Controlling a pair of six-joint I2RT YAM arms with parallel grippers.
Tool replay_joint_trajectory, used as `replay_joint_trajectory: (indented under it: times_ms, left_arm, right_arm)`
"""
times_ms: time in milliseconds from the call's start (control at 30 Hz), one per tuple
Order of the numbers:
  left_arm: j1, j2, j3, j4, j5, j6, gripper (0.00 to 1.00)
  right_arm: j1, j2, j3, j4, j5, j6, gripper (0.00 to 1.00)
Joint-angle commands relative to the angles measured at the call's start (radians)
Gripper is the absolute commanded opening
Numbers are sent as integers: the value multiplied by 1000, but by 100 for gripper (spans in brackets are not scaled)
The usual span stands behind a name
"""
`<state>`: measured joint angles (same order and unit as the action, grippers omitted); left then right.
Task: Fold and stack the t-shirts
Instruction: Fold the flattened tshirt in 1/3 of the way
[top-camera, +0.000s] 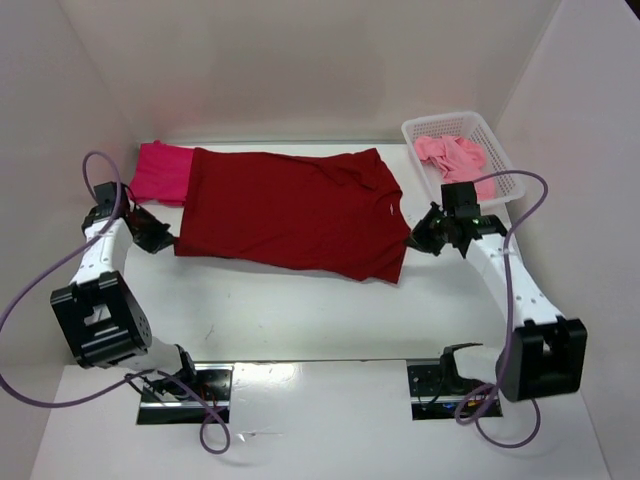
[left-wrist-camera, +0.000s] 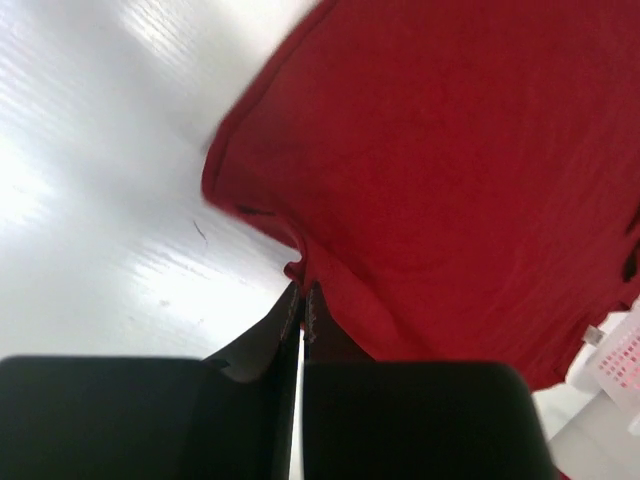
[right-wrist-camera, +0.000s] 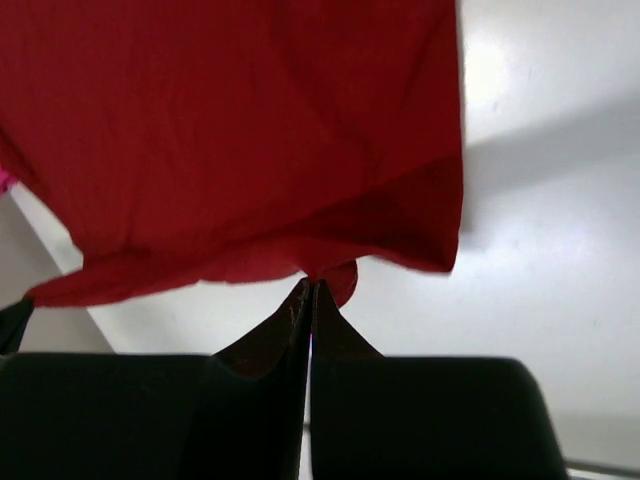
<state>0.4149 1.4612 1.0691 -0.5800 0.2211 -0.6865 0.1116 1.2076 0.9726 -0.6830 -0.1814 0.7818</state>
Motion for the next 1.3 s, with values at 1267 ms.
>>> replay_joint_trajectory:
  times_ms: [1267]
  left_arm:
    - [-130,476,308,186,-175,-35,21]
  right_arm:
    - [-44,1018,911,240,57,-171,5]
